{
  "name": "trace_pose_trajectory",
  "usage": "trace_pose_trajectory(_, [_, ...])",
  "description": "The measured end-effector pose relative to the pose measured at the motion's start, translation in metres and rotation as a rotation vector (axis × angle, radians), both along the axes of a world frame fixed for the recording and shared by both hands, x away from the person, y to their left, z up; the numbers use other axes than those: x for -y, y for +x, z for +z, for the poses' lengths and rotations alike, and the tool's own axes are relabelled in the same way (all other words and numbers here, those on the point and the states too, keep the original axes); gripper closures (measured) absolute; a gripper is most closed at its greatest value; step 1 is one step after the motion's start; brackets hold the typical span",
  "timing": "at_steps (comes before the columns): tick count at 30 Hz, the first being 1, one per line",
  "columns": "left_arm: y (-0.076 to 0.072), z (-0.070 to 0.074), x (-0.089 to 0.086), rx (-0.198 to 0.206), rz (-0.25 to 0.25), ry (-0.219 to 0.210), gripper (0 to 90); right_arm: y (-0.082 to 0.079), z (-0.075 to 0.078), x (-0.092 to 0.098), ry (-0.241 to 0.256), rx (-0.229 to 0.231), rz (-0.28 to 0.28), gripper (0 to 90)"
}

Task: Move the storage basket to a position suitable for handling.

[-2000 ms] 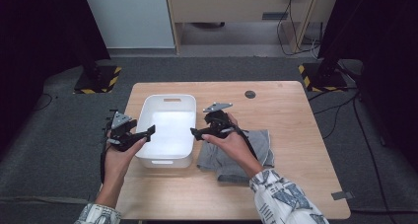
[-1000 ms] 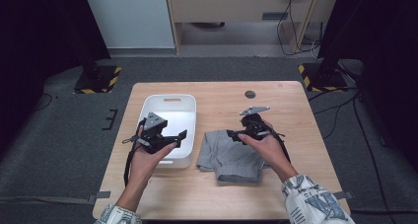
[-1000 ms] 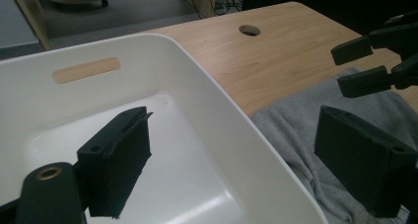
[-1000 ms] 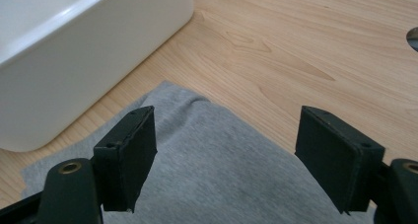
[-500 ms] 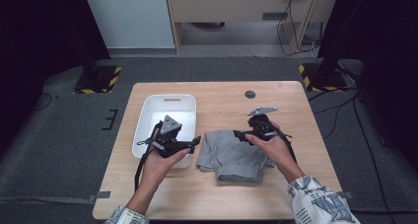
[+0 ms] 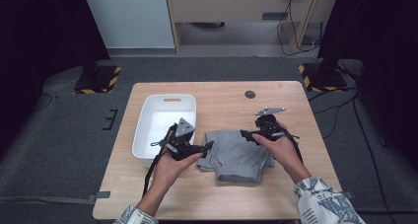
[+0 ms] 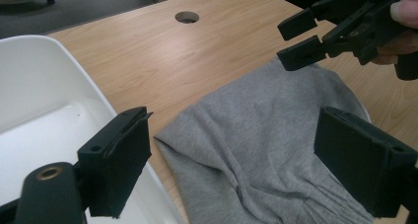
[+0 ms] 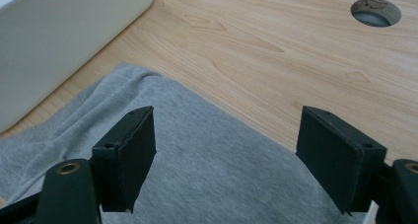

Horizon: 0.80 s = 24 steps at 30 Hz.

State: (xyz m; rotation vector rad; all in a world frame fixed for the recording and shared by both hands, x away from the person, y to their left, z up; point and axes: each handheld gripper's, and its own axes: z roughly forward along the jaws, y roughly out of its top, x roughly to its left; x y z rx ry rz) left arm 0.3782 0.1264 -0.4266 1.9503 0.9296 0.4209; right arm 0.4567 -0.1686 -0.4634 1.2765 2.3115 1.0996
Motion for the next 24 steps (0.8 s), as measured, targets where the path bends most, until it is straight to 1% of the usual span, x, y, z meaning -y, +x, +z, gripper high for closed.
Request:
trace_pose_trajectory(13, [-0.001,-0.005,0.014,-0.012,-0.025,0.001,13.2,0.000,-0.002,0.006,-0.007,-0.002,-0.004,22.3])
trace_pose_trajectory(24, [-0.002,-0.014,0.028,-0.025,-0.048,0.005,13.2,-0.002,-0.007,0.020,-0.004,-0.010,-0.027,22.3])
